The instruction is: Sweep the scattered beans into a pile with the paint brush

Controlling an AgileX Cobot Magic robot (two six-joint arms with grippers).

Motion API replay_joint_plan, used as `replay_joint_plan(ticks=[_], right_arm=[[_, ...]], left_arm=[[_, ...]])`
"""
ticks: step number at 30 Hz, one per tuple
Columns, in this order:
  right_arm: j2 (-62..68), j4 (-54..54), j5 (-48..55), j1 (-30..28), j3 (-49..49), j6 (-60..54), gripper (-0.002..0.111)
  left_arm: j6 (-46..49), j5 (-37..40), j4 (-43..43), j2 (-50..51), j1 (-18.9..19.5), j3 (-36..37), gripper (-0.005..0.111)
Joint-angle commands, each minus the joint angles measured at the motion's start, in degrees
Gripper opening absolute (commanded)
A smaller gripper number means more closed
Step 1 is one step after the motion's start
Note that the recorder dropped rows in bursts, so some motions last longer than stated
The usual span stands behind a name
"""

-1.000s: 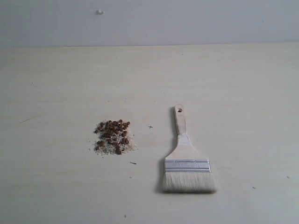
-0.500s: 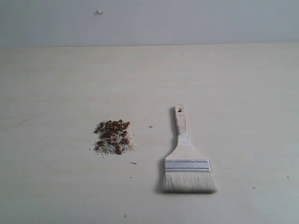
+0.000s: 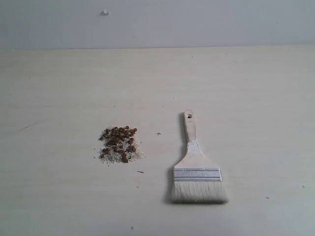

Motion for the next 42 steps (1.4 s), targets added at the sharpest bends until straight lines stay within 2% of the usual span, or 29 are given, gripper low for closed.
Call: replay_joint_plan(ticks=[1, 42], right_arm=[[-0.4, -0.6, 0.9, -0.3, 0.3, 3.2, 0.000], [-0.4, -0.6, 0.9, -0.3, 0.3, 4.2, 0.000]], left_arm=[[-0.2, -0.3, -0.4, -0.4, 0.2, 0.0, 0.000], [-0.2, -0.3, -0.4, -0.4, 0.2, 0.0, 0.000]])
